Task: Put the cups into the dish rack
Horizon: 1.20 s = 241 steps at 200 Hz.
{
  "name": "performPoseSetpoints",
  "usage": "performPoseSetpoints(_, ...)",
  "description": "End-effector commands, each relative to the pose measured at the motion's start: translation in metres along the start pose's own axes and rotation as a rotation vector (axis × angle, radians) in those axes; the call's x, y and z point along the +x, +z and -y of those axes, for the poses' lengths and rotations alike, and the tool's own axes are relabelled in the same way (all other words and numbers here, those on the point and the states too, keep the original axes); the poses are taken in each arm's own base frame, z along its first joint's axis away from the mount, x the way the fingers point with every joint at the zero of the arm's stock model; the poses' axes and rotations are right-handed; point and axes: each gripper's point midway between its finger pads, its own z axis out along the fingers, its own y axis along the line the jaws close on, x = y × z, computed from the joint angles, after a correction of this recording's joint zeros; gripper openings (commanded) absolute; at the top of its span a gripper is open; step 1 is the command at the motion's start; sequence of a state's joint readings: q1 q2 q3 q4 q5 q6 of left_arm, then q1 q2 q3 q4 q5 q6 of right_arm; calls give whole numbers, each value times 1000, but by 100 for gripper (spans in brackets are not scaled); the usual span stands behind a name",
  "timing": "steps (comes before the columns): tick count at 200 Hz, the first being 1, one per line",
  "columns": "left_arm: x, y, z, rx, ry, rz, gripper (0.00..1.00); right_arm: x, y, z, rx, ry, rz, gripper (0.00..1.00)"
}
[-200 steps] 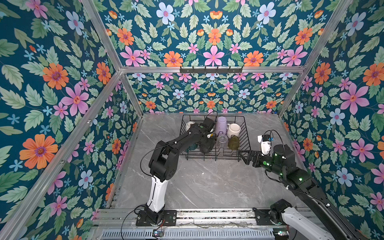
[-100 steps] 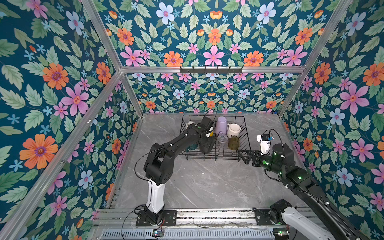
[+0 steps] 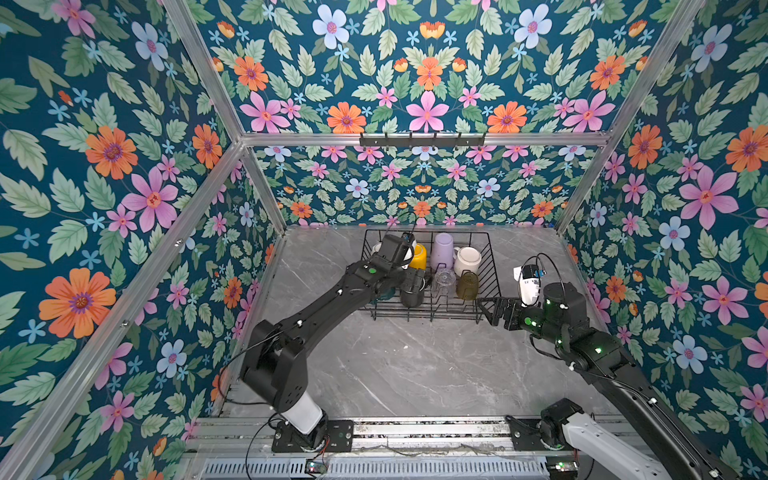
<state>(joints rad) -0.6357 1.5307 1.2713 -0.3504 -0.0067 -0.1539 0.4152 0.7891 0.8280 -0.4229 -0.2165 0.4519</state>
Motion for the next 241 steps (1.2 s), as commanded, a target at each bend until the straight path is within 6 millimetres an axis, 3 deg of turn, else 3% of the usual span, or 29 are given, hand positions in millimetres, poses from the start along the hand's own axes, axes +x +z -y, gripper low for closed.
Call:
performPoseSetpoints(1,-39,-33,-22,-61,-60,256,97,-1,0,23,99,-24,29,99)
performPoseSetpoints(42,-25,-109,-70,-174,-131,572,100,0,0,70,280,-57,95,99)
performPoseSetpoints(76,15,-138,-116,-383,-171,663,100,-2,7,113,427,-82,137,99)
performPoseSetpoints(118,70,-137,-161,-551,-245,674,100,-11,12,163,583,-69,237,99)
performPoseSetpoints(183,140,-134,-225,-795,-343,655,99,-22,38,195,690,-238,320,99)
performPoseSetpoints(221,169,-121,-245,-857,-368,622,99,-18,43,233,744,-202,321,99)
performPoseSetpoints(241,161,-109,-244,-813,-333,630,99,-15,47,239,738,-222,345,99)
